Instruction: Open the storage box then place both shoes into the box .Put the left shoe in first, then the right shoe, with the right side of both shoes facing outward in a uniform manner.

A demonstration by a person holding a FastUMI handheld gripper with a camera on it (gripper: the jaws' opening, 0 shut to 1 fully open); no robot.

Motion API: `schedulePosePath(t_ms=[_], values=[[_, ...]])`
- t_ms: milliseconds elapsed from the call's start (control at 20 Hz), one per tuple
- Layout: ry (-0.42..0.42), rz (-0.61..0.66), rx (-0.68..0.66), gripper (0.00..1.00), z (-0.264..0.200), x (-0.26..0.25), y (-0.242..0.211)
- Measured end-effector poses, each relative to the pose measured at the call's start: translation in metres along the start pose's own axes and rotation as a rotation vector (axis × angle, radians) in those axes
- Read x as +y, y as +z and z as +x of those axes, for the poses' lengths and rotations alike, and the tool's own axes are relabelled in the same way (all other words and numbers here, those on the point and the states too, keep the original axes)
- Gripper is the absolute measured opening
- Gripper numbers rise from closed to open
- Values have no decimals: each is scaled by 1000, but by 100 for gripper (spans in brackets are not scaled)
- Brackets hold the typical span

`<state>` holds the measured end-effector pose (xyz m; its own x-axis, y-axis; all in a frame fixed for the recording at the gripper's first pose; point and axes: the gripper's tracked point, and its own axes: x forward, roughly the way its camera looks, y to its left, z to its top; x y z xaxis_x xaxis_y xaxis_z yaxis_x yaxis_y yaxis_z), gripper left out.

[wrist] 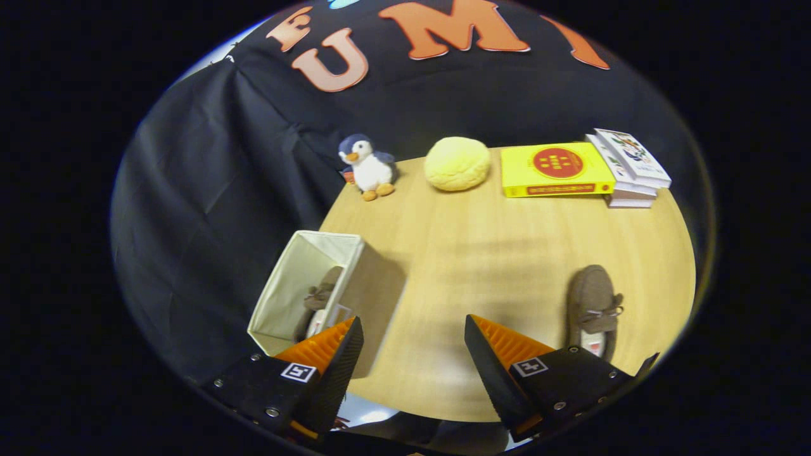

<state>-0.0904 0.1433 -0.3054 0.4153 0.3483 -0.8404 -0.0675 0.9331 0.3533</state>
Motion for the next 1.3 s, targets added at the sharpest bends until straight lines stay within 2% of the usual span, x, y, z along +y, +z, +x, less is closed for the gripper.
schedulePosePath(t_ms=[200, 350, 600, 800, 900, 1050, 1300], values=[[-124, 45, -2, 97, -13, -90, -22], [-234, -4, -4, 93, -19, -153, -37], [-262, 6, 10, 85, -5, -201, -60], [-293, -20, 22, 74, 20, -235, -70], [-290, -38, -9, 64, 33, -243, -65], [-280, -54, -37, 38, 51, -249, -60], [-325, -80, -103, 13, 61, -260, -54]])
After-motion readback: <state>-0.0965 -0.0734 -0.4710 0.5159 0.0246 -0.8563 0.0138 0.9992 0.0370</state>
